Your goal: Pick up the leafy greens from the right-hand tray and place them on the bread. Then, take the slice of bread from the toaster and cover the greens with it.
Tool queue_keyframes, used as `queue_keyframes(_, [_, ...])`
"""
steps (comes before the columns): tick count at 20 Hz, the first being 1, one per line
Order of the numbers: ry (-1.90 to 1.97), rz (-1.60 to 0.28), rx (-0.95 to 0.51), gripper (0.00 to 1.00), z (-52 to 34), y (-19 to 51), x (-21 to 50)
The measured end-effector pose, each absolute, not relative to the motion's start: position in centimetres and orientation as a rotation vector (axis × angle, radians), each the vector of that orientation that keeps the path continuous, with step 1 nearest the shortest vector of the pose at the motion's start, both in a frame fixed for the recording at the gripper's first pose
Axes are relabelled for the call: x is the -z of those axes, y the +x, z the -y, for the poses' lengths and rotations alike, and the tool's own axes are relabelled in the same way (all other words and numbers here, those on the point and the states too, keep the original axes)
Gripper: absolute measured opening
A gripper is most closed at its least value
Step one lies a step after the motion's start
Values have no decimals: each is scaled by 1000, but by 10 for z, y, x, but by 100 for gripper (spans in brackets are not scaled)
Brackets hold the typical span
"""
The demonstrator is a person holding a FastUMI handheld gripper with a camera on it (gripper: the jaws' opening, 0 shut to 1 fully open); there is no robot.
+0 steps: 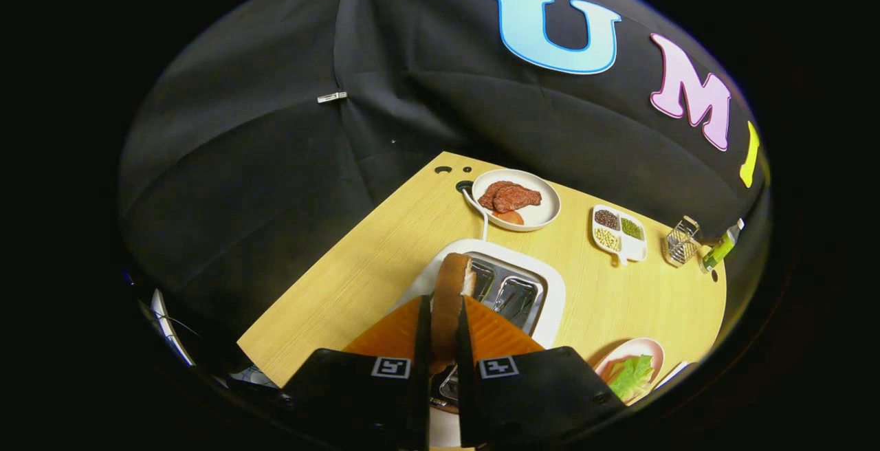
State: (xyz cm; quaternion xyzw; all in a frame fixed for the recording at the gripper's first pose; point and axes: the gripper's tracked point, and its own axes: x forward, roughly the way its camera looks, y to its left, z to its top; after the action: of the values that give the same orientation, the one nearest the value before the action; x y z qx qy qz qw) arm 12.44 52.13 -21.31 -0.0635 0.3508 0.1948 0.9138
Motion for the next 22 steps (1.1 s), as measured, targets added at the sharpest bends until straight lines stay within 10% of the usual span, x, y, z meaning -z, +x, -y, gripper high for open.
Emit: queue_keyframes(22, [137,-569,-335,17,-357,134,102])
